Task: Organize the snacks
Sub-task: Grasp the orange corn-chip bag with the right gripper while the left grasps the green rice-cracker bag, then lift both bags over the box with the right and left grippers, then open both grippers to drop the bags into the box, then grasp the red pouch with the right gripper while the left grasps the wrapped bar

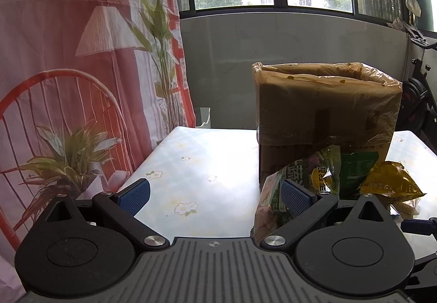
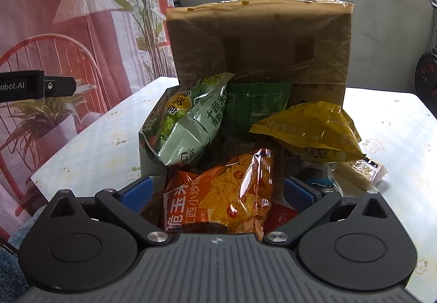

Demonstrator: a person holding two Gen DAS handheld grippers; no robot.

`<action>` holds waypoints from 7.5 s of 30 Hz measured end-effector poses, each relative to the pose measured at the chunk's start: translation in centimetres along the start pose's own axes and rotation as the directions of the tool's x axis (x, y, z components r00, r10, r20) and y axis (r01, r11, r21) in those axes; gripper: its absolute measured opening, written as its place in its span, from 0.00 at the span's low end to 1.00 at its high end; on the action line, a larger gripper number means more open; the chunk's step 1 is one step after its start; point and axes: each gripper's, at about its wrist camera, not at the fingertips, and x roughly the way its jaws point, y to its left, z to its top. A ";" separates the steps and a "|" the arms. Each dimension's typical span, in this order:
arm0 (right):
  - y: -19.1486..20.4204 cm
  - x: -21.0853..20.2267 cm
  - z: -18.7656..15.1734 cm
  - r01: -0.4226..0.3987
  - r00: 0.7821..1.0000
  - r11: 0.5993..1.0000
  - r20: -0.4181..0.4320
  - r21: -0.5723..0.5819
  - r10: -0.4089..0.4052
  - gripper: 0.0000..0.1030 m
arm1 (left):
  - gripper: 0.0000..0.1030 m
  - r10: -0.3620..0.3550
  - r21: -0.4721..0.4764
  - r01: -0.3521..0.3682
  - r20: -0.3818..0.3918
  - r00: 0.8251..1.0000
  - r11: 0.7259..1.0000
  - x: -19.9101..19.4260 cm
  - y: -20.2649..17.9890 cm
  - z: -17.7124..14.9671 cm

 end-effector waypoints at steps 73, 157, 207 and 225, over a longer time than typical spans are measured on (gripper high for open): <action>-6.7 -4.1 0.7 0.138 0.970 0.987 0.189 0.081 -0.151 0.84 | 0.80 -0.277 0.133 0.295 -0.138 0.951 0.946 11.0 -9.0 -2.5; -10.5 4.6 20.8 0.072 0.975 0.997 0.211 0.029 -0.076 0.94 | 0.70 -0.492 -0.102 0.496 0.065 0.868 0.862 17.3 -7.8 22.9; -6.9 0.9 5.8 0.063 0.994 0.996 0.084 0.057 -0.067 0.84 | 0.61 -0.401 0.010 0.409 -0.176 0.899 0.913 8.5 -2.5 3.0; -5.1 3.7 -1.7 0.034 0.963 0.996 -0.270 0.082 -0.011 0.62 | 0.61 -0.442 0.008 0.484 -0.396 0.805 0.875 9.2 -6.4 -4.7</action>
